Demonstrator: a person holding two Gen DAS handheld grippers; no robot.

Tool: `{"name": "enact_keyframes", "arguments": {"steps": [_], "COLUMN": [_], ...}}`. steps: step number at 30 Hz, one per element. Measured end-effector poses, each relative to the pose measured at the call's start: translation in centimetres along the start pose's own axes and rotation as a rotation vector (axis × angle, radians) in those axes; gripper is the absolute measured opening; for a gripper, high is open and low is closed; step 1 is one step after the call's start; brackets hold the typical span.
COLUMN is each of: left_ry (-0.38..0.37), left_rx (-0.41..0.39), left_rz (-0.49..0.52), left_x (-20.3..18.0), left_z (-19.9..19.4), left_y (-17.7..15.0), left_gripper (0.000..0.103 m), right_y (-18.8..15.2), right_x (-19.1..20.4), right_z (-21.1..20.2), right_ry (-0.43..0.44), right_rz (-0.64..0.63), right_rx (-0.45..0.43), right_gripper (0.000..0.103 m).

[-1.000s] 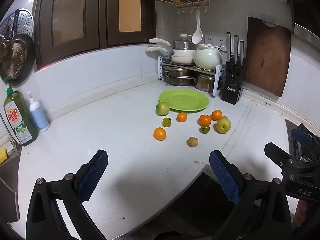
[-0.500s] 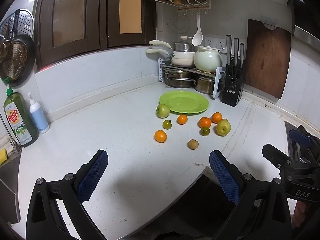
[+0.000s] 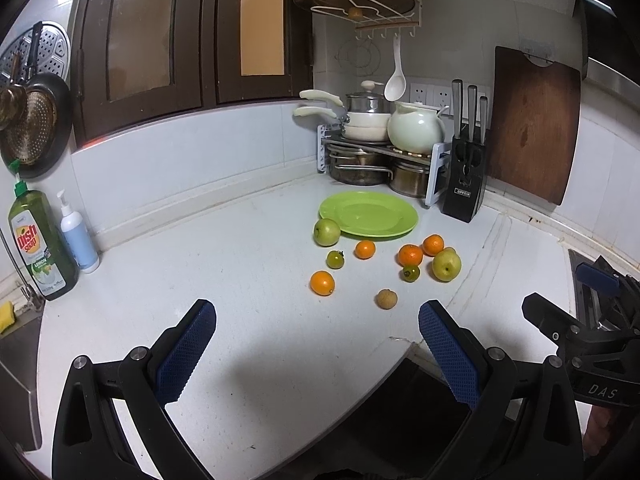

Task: Organize fruits

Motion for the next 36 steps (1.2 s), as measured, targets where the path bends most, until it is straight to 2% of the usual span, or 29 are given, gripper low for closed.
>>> {"name": "enact_keyframes", "arguments": {"steps": [36], "left_ry": [-0.01], "left_rx": [0.006], "left_rz": [-0.003], "left_x": [-1.2], "left_z": [0.0], "left_y": [0.1], "left_gripper": [0.103], "right_y": [0.4], "right_x": [0.0], "right_z": [0.3], "right_ry": [0.01], "right_rz": [-0.002], "right_rx": [0.006], "right_gripper": [0.102]}}
Point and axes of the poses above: each gripper's, at about its wrist camera, not at the fingertips, and z roughly the way its jaws point, x to its left, y to its top, the point moved 1 cm from there along z, roughly the way its jaws point, and after that the axes turned 9 degrees about y, right-handed, at the moved point
